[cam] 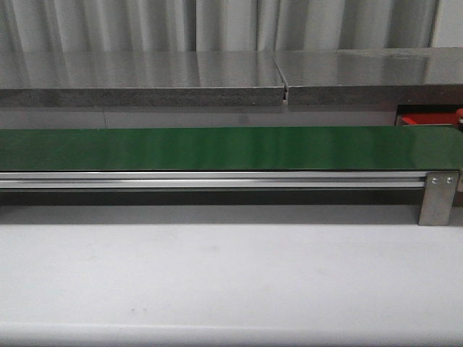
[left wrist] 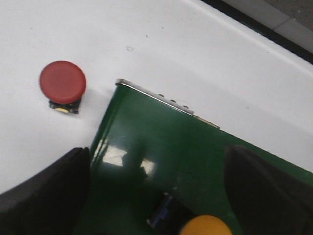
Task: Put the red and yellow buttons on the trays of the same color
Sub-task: 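Carry the yellow button onto the belt and open the left gripper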
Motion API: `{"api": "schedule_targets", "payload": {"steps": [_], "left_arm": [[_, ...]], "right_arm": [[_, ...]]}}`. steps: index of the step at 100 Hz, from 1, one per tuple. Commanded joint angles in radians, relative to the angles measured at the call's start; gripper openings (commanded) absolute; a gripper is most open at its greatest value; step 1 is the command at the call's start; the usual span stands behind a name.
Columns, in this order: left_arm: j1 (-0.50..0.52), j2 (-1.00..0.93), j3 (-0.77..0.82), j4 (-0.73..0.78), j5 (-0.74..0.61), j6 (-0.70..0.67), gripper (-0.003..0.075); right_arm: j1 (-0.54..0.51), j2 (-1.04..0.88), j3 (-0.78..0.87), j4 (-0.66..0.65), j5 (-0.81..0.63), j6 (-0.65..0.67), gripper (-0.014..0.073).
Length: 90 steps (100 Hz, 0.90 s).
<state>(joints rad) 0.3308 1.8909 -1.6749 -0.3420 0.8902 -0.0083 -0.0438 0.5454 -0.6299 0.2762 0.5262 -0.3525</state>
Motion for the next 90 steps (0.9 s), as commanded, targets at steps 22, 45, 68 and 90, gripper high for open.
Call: {"api": "schedule_targets", "payload": {"steps": [22,45,68,90], "left_arm": [[0.090,0.014,-0.035,-0.022,-0.044,-0.067,0.0545],[0.114,0.101,-0.086,-0.020,-0.033,-0.088,0.0545],[0.112,0.199,-0.178,-0.030,-0.011,-0.106,0.0545],[0.108,0.284,-0.262,-0.033,0.011,-0.114,0.0545]], "right_arm": [[0.002,0.000,-0.024,0.002,-0.075,-0.011,-0.0118],[0.002,0.000,-0.024,0.002,-0.074,-0.011,-0.0118],[0.002,0.000,-0.024,0.002,-0.071,-0.011,-0.0118],[0.002,0.000,-0.024,0.002,-0.071,-0.011,-0.0118]]}}
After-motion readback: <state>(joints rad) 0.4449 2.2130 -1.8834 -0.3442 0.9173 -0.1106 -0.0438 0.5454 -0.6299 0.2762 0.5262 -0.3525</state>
